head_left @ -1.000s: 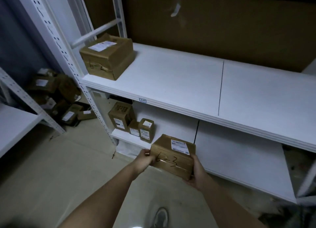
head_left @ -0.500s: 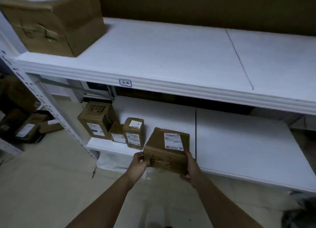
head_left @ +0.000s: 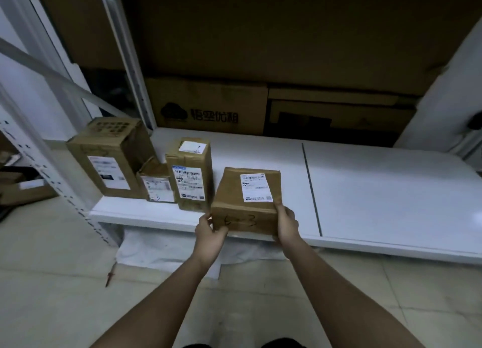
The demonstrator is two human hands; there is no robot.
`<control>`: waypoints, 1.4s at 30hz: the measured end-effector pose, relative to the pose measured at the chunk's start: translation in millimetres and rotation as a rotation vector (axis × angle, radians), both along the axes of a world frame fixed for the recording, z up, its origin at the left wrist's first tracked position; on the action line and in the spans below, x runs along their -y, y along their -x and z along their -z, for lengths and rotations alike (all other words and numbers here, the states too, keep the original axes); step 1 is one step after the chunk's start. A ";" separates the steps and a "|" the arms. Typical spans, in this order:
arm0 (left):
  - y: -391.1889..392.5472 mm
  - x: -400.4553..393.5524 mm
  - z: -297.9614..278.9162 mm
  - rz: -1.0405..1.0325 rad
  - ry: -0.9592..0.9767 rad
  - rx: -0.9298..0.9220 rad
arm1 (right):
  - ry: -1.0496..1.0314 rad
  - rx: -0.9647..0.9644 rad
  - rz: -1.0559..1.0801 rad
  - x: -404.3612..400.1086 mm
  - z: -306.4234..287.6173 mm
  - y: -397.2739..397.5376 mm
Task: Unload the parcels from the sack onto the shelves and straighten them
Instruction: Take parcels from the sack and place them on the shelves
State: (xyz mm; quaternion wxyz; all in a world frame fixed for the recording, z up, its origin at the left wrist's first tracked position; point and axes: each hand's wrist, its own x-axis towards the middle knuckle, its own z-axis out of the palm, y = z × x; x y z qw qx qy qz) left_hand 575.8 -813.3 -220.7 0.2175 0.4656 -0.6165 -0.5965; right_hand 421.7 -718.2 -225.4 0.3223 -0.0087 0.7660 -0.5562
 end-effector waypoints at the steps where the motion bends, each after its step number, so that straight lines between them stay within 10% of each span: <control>1: 0.1 1.6 5.2 0.002 0.006 0.011 | 0.000 -0.018 -0.012 1.0 5.4 -1.2; 42: 26.8 30.2 1.9 0.239 -0.124 0.077 | 0.000 -0.248 -0.100 60.4 31.6 22.1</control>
